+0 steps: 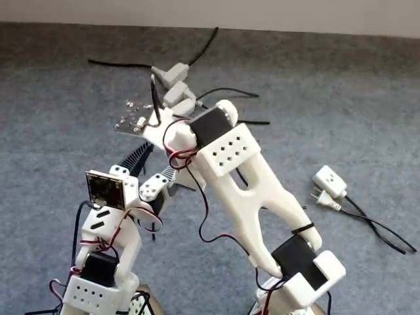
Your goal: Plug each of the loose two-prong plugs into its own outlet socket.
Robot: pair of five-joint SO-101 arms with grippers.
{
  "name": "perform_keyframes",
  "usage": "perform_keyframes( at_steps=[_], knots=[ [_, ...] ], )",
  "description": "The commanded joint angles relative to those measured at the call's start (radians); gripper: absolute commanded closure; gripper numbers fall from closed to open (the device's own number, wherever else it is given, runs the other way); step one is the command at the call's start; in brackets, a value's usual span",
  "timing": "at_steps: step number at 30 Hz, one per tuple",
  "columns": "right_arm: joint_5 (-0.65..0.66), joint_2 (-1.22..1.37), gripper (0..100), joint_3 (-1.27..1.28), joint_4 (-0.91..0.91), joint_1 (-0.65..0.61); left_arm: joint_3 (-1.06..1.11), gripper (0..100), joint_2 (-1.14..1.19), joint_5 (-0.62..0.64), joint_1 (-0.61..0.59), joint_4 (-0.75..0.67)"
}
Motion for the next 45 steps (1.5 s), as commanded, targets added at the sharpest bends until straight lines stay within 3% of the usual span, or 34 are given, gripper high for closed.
perform_keyframes(
  at_steps=[1,12,31,40,45],
  knots=[
    [0.006,-0.097,99.3,-0.085,0.036,-0.022,0.013,73,-0.008,0.003,0.022,-0.021],
    [-0.034,-0.317,99.3,-0.085,0.041,-0.021,0.013,73,-0.008,0.003,0.022,-0.020],
    [-0.048,-0.337,99.3,-0.001,0.041,-0.018,0.013,73,-0.007,0.003,0.022,0.000],
    [-0.006,-0.334,99.3,0.019,0.038,0.180,0.013,73,-0.007,0.002,0.022,0.000],
    [-0.006,-0.334,99.3,0.025,0.038,0.226,0.013,73,-0.007,0.002,0.022,0.000]
  ],
)
